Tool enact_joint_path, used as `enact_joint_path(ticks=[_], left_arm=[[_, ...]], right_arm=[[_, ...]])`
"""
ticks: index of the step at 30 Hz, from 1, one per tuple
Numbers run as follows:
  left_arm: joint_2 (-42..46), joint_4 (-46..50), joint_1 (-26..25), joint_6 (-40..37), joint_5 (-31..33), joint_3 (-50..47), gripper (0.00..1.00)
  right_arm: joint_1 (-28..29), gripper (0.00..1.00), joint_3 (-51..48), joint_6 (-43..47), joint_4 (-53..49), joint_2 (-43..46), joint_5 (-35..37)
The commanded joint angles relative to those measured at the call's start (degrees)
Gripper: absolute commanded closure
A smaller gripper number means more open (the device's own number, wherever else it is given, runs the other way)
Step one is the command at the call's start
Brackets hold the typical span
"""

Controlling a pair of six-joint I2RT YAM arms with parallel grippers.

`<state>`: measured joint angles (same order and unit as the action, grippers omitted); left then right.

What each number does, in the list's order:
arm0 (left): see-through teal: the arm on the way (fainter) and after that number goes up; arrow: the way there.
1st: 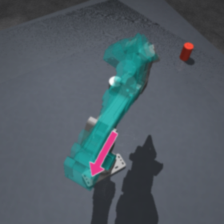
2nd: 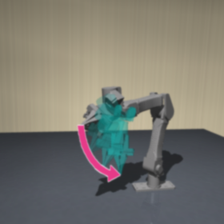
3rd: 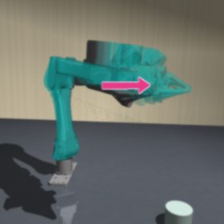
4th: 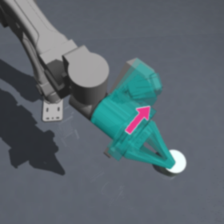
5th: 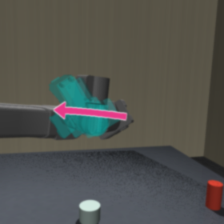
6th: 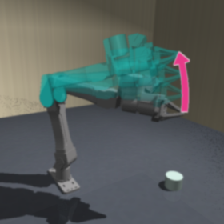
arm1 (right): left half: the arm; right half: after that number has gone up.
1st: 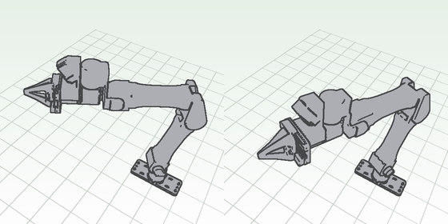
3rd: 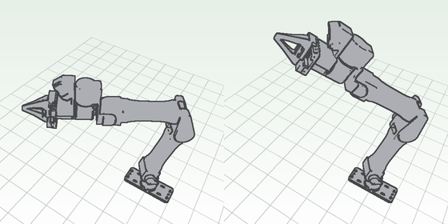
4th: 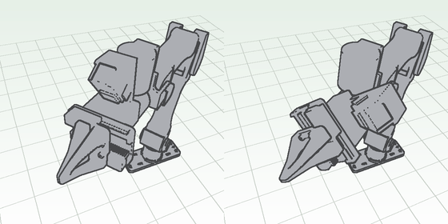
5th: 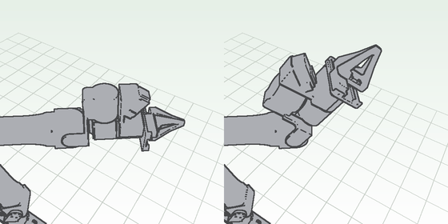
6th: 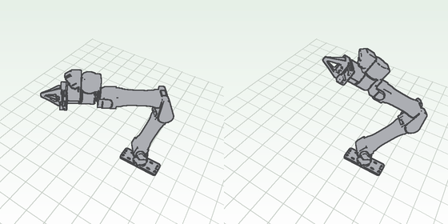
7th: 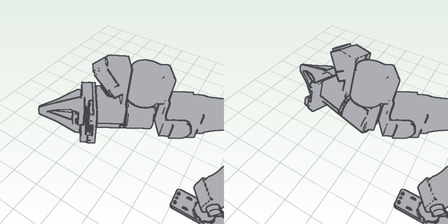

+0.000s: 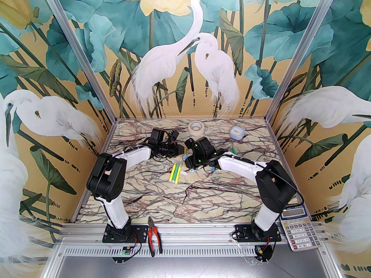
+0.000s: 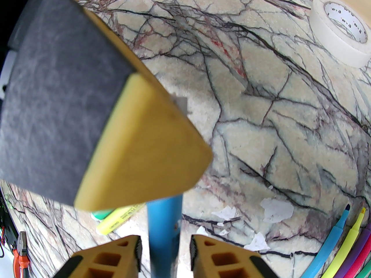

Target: Open the pen caps

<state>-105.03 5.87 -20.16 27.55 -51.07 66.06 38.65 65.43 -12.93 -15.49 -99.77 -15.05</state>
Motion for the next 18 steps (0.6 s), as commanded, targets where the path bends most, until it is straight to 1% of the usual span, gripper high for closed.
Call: enact_joint_path(ticks=[1,5,11,14,18], left_arm=[[-0.2,-2.3,-0.3,1.3,-2.8,0.7,0.85],[-0.2,-4.1,-0.3,2.5,-3.6,0.2,0.85],[-0.1,-6.2,-0.3,4.0,-3.8,-0.4,0.85],[-0.2,-7.6,-0.3,4.9,-4.1,-0.6,0.85],[-0.2,-7.9,-0.2,5.2,-3.8,-0.6,0.85]], right_arm=[[0.4,0.66,0.9,-1.0,1.4,-1.4,-0.1],[0.4,0.67,1.3,-1.0,1.5,-1.9,-0.3],[0.4,0.72,1.4,-1.0,1.5,-2.0,-0.7],[0.4,0.76,1.4,-1.0,1.4,-2.2,-0.8],[0.4,0.85,1.3,-0.9,1.2,-2.0,-1.1]])
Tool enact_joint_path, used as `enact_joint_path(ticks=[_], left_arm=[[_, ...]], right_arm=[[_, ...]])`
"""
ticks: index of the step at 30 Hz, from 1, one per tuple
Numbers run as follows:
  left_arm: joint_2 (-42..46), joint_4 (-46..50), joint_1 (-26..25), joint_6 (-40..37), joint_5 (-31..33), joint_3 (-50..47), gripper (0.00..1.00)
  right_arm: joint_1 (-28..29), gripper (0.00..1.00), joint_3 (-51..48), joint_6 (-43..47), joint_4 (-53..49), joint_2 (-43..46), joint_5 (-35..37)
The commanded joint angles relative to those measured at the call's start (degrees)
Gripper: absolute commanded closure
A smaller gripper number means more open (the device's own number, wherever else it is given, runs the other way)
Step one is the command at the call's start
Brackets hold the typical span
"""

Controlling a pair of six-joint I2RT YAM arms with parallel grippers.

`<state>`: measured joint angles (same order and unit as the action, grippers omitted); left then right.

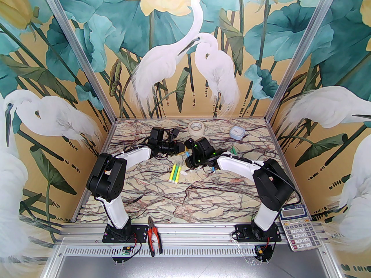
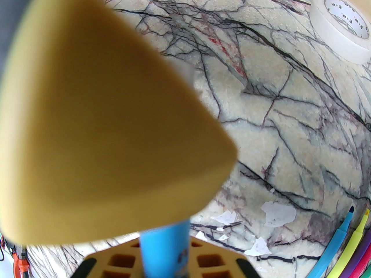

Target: Open the pen caps

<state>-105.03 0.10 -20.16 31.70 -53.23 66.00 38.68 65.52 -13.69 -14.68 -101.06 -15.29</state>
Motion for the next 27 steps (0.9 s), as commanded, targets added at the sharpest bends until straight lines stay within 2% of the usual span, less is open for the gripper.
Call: enact_joint_path(ticks=[1,9,15,27], left_arm=[[-0.1,-2.1,-0.2,1.1,-1.4,-0.7,0.85],[0.6,-2.5,1.3,2.1,1.3,-1.7,0.9],[0.9,-5.4,3.8,4.9,1.9,-3.5,0.93],[1.9,-5.6,6.6,5.9,3.1,-5.2,0.96]], right_arm=[[0.4,0.87,1.1,0.0,0.3,-0.7,-0.9],[0.4,1.0,-0.9,1.8,-2.4,0.8,-0.9],[0.5,1.0,-3.1,3.6,-4.9,2.5,-0.5],[1.3,1.0,-6.1,5.5,-6.8,3.8,-0.8]])
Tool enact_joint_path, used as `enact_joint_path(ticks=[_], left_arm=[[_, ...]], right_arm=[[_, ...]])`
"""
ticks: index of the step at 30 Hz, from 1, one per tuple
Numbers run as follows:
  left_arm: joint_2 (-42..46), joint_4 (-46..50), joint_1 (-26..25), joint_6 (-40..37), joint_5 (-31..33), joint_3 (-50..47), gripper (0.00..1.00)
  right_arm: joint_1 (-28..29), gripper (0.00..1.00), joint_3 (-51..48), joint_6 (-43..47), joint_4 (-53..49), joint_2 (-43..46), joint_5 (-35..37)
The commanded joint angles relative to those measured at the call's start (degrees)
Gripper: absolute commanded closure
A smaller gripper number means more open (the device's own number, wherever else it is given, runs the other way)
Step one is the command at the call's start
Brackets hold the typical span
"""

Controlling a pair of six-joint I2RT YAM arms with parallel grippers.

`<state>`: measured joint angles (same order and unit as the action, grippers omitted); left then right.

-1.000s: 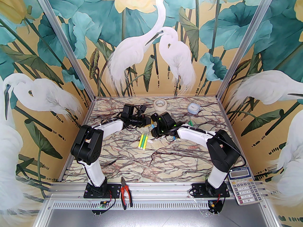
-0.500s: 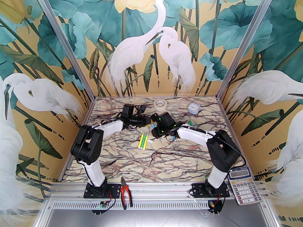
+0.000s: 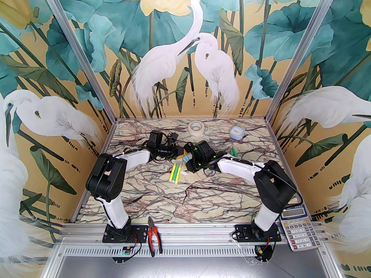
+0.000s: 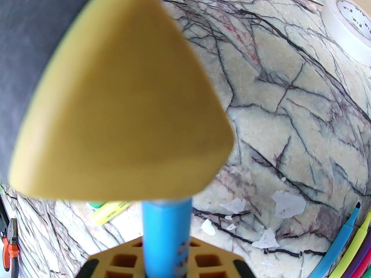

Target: Open the pen caps

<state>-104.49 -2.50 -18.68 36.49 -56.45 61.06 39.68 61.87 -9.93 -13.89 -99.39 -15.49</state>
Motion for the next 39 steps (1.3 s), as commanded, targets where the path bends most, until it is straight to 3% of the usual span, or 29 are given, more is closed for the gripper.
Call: enact_joint_path(ticks=[1,7,10,17,22,28,35,39], left_arm=[[1.4,-3.0,5.4,1.3,6.3,-0.4,0.96],[1.3,-2.4,6.5,1.7,7.0,-0.4,0.98],[1.4,2.2,6.6,-1.1,8.5,0.8,0.99],[2.6,25.3,6.5,-15.3,21.2,6.5,0.98],[3.1,36.3,6.4,-21.9,29.9,9.1,0.97],[1.6,40.7,5.2,-25.5,33.1,10.0,0.94],[-4.7,47.9,0.7,-27.7,44.3,15.5,0.93],[-6.6,49.0,0.1,-27.7,46.2,16.6,0.93]], right_arm=[[0.2,1.0,-2.5,1.9,-7.5,2.3,-0.5],[0.3,1.0,-2.9,2.6,-7.2,2.7,-0.2],[0.3,1.0,-2.8,2.5,-7.1,2.6,1.1],[-0.1,1.0,-1.0,-2.6,-7.2,0.0,13.5],[-1.8,1.0,-0.4,-7.5,-6.2,-1.9,18.5],[-3.9,1.0,1.2,-11.4,-7.8,-4.1,23.6],[-5.3,1.0,2.2,-13.3,-8.8,-6.3,23.7],[-5.3,1.0,2.3,-13.6,-9.1,-6.6,24.0]])
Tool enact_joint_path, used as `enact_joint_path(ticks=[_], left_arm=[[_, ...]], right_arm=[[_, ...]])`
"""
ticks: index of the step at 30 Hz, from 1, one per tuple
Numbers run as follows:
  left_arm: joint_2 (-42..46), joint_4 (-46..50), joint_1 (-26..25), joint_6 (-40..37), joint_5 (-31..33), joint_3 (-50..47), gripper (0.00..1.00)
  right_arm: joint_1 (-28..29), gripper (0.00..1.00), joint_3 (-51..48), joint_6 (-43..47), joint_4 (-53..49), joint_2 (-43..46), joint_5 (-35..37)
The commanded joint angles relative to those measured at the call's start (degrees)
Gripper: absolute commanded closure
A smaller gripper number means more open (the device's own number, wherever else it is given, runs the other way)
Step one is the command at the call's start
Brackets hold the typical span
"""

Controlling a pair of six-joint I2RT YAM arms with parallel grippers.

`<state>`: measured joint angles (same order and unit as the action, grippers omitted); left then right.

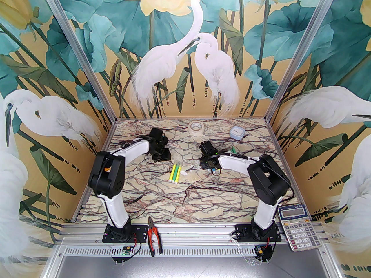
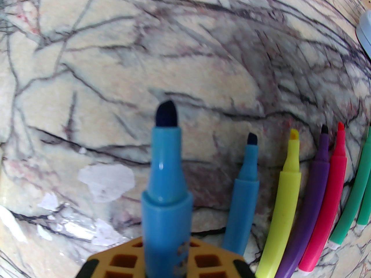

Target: Open the pen caps

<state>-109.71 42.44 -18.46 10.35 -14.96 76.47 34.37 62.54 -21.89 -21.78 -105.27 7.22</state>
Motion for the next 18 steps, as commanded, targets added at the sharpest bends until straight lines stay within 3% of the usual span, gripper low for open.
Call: enact_joint_path(ticks=[1,18], left_arm=[[-1.7,4.1,-0.3,-1.6,4.8,1.4,0.93],[-6.0,5.5,-2.1,-1.3,8.9,4.0,0.77]], right_arm=[[0.0,1.0,1.5,-1.7,-1.3,-0.9,1.4],[0.0,0.98,2.1,-1.5,-1.9,-2.5,1.3]])
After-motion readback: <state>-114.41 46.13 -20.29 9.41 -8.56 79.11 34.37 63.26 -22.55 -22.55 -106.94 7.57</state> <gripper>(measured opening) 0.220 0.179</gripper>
